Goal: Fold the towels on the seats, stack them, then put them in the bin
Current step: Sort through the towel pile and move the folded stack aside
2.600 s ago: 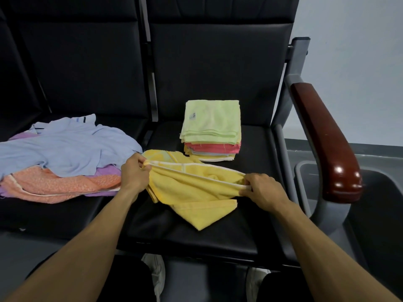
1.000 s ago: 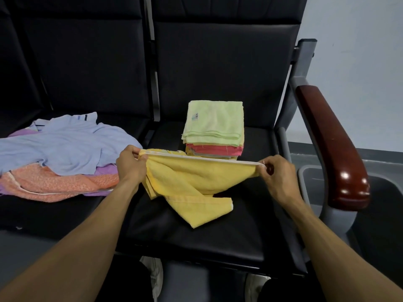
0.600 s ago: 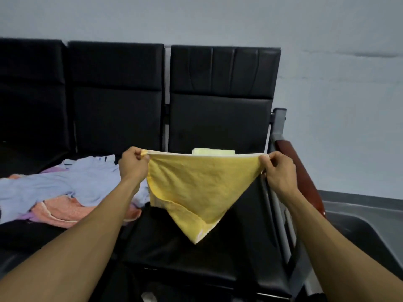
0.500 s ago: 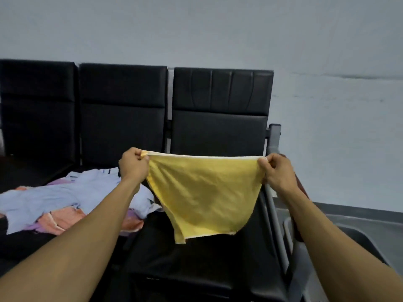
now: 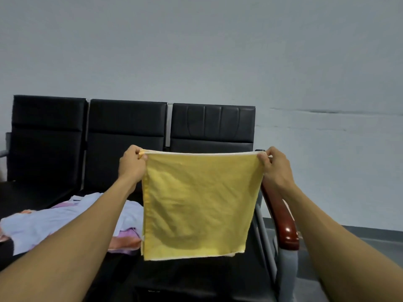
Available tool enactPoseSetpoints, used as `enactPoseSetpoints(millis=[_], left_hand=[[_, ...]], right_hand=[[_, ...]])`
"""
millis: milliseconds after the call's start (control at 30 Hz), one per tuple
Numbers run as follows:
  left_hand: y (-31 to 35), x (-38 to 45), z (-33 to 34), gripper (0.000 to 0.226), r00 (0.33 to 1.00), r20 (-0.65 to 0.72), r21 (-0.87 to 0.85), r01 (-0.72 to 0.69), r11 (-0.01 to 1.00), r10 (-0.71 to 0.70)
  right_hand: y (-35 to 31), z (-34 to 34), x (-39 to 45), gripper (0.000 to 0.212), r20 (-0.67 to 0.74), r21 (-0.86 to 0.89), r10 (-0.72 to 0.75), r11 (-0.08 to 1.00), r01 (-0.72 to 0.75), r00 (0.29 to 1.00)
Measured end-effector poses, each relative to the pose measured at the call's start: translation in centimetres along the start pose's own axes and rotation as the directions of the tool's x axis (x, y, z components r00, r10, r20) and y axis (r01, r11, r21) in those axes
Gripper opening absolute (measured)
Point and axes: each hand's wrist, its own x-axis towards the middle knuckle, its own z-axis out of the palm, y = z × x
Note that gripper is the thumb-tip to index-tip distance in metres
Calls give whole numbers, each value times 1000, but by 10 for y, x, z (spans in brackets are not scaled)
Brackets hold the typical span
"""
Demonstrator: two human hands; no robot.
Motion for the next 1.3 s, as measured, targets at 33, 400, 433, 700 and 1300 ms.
enactPoseSetpoints(millis=[33, 400, 433, 700, 1300], left_hand=[[0, -4, -2, 9, 999, 32, 23, -21, 1000, 20], [-11, -27, 0, 12, 978, 202, 172, -86, 981, 51], [-16, -26, 4, 12, 977, 211, 182, -78, 980, 38], [-98, -28, 68, 18, 947, 277, 274, 84, 958, -163], [-195, -44, 173, 18, 897, 227, 340, 291, 894, -378]], right_hand=[[0, -3, -5, 27, 2, -4, -2, 1000, 2, 1000], [8, -4, -34, 26, -102, 48, 58, 997, -53, 993], [13, -1, -33, 26, -96, 50, 67, 997, -63, 993], [98, 59, -38, 23, -14, -74, 183, 980, -184, 983], [221, 160, -54, 25, 171, -203, 378, 917, -343, 910]])
